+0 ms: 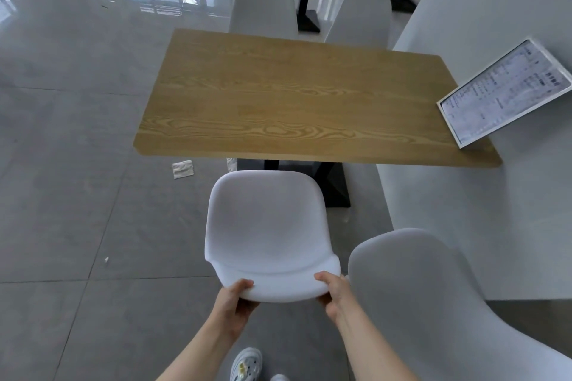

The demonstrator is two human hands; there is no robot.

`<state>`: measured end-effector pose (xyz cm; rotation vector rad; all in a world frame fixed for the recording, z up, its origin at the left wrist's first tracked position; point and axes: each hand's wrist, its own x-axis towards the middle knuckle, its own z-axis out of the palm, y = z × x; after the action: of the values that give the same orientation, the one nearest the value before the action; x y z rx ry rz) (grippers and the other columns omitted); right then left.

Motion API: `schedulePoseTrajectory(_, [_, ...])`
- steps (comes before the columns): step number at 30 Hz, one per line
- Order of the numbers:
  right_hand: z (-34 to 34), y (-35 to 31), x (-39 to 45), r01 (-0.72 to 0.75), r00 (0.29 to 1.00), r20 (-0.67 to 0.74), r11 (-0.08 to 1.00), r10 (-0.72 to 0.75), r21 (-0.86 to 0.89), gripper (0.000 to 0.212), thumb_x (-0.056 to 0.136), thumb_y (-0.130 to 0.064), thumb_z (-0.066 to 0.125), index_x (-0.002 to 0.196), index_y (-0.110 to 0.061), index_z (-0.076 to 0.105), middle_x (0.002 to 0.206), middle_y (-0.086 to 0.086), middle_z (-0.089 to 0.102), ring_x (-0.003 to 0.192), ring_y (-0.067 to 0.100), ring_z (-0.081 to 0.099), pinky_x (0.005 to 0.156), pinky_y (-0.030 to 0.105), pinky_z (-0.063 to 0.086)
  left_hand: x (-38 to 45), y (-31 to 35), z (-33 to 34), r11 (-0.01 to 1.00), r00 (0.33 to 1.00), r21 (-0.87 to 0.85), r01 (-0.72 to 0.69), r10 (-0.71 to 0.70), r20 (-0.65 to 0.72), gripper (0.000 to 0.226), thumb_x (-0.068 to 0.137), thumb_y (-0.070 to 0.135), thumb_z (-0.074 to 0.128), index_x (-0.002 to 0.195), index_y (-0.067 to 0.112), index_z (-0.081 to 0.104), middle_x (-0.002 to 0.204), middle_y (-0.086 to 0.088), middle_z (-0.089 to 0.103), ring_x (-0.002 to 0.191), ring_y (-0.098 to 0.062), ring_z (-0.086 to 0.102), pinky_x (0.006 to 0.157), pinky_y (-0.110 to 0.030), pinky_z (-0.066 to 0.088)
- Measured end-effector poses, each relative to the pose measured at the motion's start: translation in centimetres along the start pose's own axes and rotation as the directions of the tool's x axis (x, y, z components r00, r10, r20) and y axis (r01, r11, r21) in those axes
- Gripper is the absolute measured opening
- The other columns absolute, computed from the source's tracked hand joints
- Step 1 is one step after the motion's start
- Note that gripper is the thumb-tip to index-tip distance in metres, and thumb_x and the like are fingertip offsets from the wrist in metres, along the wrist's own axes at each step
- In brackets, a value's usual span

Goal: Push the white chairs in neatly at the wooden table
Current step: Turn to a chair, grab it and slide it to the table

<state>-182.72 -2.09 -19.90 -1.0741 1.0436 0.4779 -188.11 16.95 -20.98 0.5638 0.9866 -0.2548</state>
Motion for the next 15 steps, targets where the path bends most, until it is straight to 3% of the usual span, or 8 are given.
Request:
schedulePoseTrajectory(5, [0.3,0.8,-0.1,-0.035,0.999,0.007,0.999,0.035,0.004,0.038,0.079,0.013,0.053,0.113,-0.003,0.053,0.089,0.015,0.064,0.075,0.032,0.061,0.044,0.029,0.055,0.0,0.6,-0.5,1.000,1.000,0.021,0.007,-0.006,-0.030,0.036,0.082,-0.012,0.046,0.113,0.004,0.053,0.098,-0.013,0.062,0.088,-0.029,0.058,0.051,-0.030,0.057])
schedulePoseTrajectory(15, [-0.7,0.9,-0.2,-0.032,0.999,0.029,0.999,0.032,-0.002,0.038,0.085,0.009,0.050,0.122,-0.001,0.050,0.091,0.015,0.062,0.077,0.029,0.060,0.044,0.028,0.055,-0.5,-0.2,-0.3,1.000,0.996,0.026,-0.004,0.006,-0.087,0.039,0.083,-0.010,0.046,0.119,0.004,0.049,0.096,-0.012,0.060,0.083,-0.029,0.057,0.045,-0.029,0.054])
